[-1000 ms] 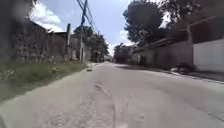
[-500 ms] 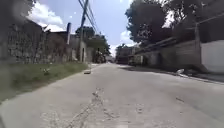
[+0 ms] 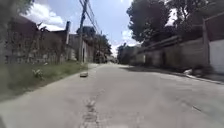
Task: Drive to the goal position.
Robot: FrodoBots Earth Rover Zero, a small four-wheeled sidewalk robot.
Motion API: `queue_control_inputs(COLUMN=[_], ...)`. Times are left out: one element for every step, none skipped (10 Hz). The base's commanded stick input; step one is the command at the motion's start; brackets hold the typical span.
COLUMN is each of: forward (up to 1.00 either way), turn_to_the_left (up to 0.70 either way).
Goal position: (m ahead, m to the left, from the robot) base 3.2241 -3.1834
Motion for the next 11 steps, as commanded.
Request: queue_control_inputs(forward=[1.00, 1.00, 1.00, 1.00, 1.00, 1.00, 1.00, 1.00, 1.00, 1.00, 1.00], turn_to_the_left=[0.04, 0.02, 0.00, 0.00, 0.00, 0.02, 0.03, 0.03, 0.04, 0.08, 0.13])
